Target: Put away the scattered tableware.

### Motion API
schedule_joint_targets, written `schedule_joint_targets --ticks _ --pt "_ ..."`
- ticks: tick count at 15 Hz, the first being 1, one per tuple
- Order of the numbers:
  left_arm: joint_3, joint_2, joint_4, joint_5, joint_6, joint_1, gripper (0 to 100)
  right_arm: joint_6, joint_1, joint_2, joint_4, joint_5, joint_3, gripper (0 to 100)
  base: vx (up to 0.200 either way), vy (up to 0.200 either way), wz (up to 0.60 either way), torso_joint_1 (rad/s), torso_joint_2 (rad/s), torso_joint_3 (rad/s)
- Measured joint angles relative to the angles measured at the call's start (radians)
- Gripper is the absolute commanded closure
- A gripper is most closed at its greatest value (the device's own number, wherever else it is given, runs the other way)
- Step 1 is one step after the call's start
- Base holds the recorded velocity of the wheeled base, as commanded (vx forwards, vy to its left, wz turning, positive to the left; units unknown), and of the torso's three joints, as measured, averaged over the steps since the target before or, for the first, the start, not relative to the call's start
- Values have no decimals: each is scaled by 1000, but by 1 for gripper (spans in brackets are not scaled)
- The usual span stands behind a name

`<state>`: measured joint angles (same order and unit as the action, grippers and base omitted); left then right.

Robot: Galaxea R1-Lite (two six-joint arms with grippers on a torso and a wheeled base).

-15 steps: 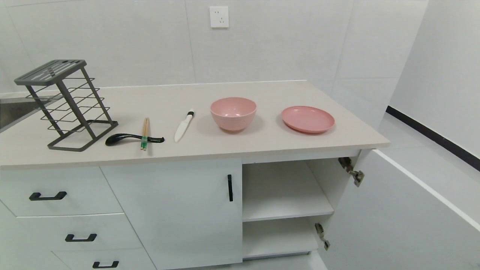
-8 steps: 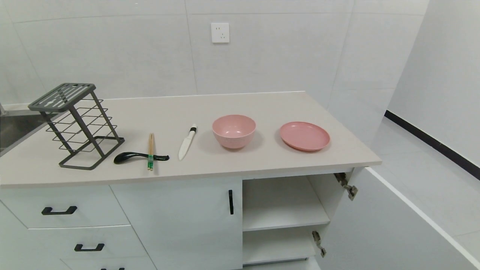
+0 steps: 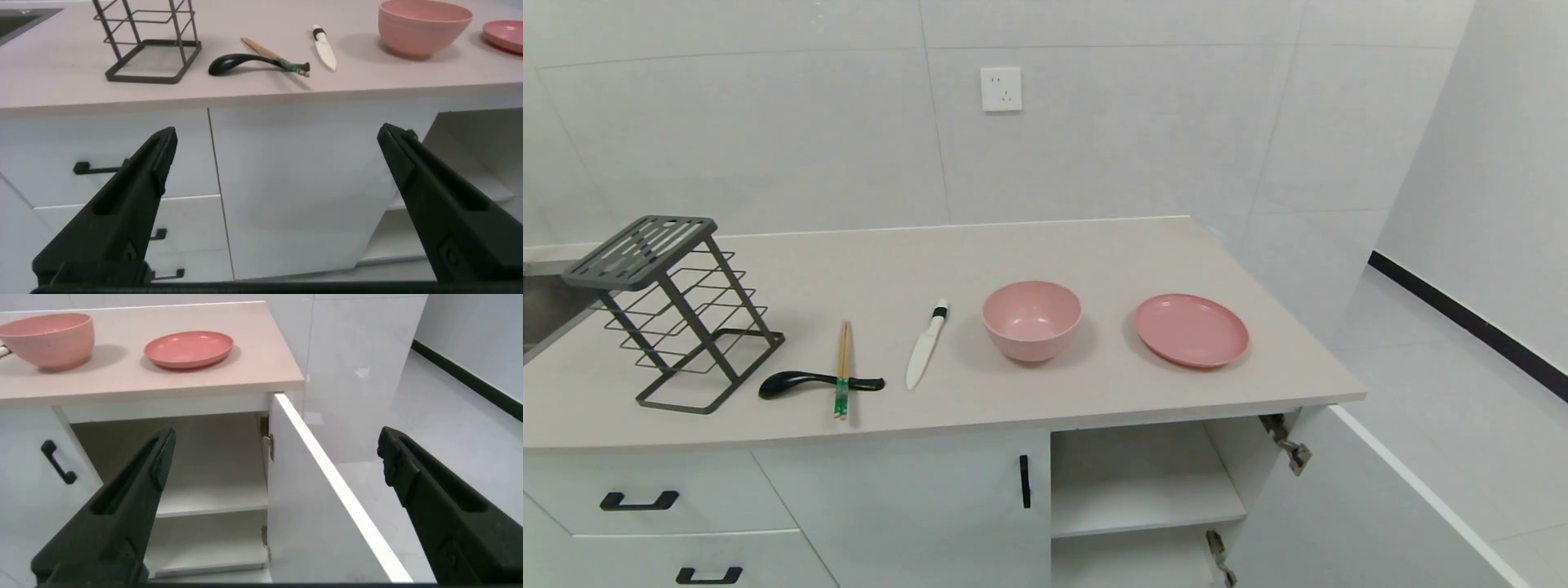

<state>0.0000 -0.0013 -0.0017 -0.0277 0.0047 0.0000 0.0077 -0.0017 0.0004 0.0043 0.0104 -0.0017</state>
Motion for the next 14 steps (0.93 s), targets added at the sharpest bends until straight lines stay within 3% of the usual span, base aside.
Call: schedule_joint_targets --ticks 4,8,11,14 --pt "0 0 -1 0 0 0 0 -1 0 0 0 -1 0 0 0 0 0 0 0 0" --pt "0 0 -1 0 0 0 0 0 0 0 0 -1 0 0 0 0 0 157 -318 -157" --pt "0 0 0 0 0 0 0 -1 0 0 0 -1 0 0 200 0 0 40 -80 -35" --pt "0 0 0 0 0 0 0 -1 0 0 1 -1 0 0 0 0 0 0 0 0"
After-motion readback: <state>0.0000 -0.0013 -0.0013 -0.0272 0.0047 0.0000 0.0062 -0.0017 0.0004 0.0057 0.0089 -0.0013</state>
